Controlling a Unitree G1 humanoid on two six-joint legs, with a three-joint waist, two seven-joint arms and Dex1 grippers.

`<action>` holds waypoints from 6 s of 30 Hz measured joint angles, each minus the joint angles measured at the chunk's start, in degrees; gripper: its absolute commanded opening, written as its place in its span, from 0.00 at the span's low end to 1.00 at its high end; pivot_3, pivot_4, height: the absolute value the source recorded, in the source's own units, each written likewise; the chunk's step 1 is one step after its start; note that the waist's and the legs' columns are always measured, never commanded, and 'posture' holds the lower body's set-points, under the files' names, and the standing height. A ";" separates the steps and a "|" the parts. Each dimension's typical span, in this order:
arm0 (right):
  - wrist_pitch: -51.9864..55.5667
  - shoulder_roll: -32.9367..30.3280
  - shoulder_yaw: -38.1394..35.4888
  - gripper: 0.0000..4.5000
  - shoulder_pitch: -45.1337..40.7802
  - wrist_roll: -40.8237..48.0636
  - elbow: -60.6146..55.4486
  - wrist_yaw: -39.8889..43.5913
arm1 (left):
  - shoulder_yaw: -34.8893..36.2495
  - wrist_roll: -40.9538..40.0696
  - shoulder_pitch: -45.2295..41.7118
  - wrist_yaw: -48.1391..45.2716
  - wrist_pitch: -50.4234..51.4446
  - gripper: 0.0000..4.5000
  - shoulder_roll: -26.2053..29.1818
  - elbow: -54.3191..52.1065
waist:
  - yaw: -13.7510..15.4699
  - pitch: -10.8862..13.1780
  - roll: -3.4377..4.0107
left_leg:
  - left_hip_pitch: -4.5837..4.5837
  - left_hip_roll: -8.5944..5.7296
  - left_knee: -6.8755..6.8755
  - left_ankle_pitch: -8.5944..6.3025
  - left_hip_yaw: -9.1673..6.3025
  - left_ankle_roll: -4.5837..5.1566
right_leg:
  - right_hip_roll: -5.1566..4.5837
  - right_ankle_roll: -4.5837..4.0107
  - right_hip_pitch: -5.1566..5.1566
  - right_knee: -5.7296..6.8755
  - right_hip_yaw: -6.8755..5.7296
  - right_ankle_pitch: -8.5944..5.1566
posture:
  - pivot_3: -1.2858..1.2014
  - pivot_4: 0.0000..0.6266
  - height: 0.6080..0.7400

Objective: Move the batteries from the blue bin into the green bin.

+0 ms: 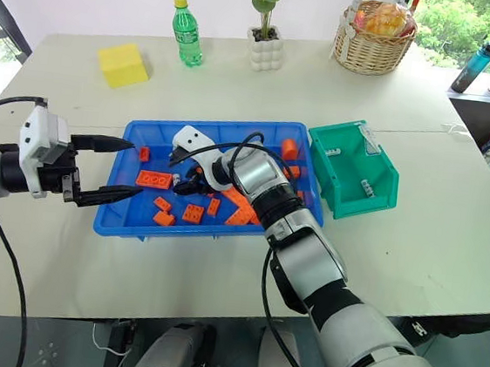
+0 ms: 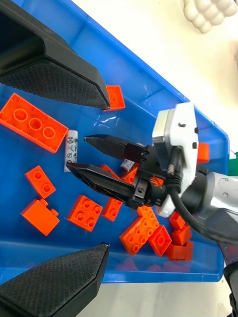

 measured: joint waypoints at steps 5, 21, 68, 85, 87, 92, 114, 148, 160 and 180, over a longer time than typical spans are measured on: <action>0.97 1.41 0.09 0.55 0.35 0.01 -0.18 -2.67 | 0.00 0.01 -0.01 0.00 -0.01 1.00 0.00 0.00 | 0.01 0.00 0.00 | 0.00 0.00 0.00 0.00 0.00 0.00 | 0.00 0.00 0.00 0.01 0.01 0.00 | 0.52 0.24 0.98; -6.57 -1.42 6.10 0.01 3.99 -3.00 -4.79 -3.21 | -0.10 0.06 -0.51 0.08 -0.07 1.00 -0.02 0.55 | -0.01 -0.01 -0.02 | 0.02 0.00 0.01 0.00 0.00 0.00 | 0.02 0.00 0.01 0.01 0.03 0.00 | 0.52 0.24 0.98; 19.55 -36.45 -19.68 0.60 14.46 21.82 -51.99 -4.77 | -7.06 -0.07 -9.03 0.71 1.22 1.00 -6.96 2.54 | 2.06 -0.01 -0.05 | -0.25 0.07 0.01 -0.02 0.44 0.04 | -0.10 0.01 0.03 -0.19 0.04 0.00 | 0.52 0.24 0.98; -3.15 -20.50 5.92 0.99 6.42 8.65 -19.37 -0.32 | -4.84 -1.24 -5.71 3.07 3.10 1.00 -6.73 -3.27 | 2.00 -0.01 -0.06 | -0.26 -0.03 0.07 -0.01 0.22 0.03 | -0.03 0.01 -0.03 -0.16 0.03 0.00 | 0.52 0.24 0.98; -5.28 -19.49 6.17 0.99 5.82 7.38 -16.23 0.08 | -4.84 -1.27 -5.41 3.12 3.37 1.00 -6.73 -3.40 | 1.91 -0.01 -0.06 | -0.26 -0.02 0.07 -0.01 0.22 0.03 | -0.02 0.01 -0.03 -0.16 0.03 0.00 | 0.52 0.24 0.98; -9.78 -18.23 6.30 0.99 4.96 4.51 -8.88 0.45 | -4.76 -1.31 -4.87 3.44 3.68 1.00 -6.73 -3.82 | 1.84 -0.01 -0.06 | -0.26 -0.02 0.08 -0.01 0.22 0.03 | -0.02 0.01 -0.06 -0.15 0.03 0.00 | 0.52 0.24 0.98; 5.42 -23.97 -10.98 0.50 5.25 9.65 -26.39 -2.50 | -5.14 -1.09 -7.19 2.54 2.55 1.00 -6.48 -1.77 | 2.34 -0.01 -0.06 | -0.34 -0.07 0.10 -0.01 0.13 0.03 | -0.04 0.00 -0.06 -0.11 0.03 0.00 | 0.52 0.24 0.98; 16.44 -27.92 -9.30 0.99 17.70 18.81 -44.86 -13.58 | -9.84 1.23 -12.45 0.41 0.12 1.00 -8.81 3.26 | 2.35 -0.06 -0.13 | -0.77 -0.10 0.31 -0.01 0.13 0.03 | -0.03 0.01 -0.26 -0.03 0.03 0.01 | 0.52 0.24 0.98; 3.11 -25.21 -2.67 0.99 15.88 12.61 -27.34 -9.87 | -8.05 0.75 -9.68 2.62 1.13 1.00 -8.32 0.32 | 1.99 -0.06 -0.14 | -0.84 -0.06 0.81 -0.01 0.14 0.03 | -0.01 0.01 -0.37 0.07 0.03 0.01 | 0.52 0.24 0.98; -6.60 -28.71 0.81 0.99 10.94 4.66 -18.37 1.74 | -6.93 -0.07 -9.20 4.11 1.64 1.00 -7.41 -0.68 | 1.98 -0.06 -0.14 | -0.85 -0.07 0.86 -0.01 0.14 0.03 | -0.02 0.01 -0.37 0.06 0.03 0.00 | 0.52 0.24 0.98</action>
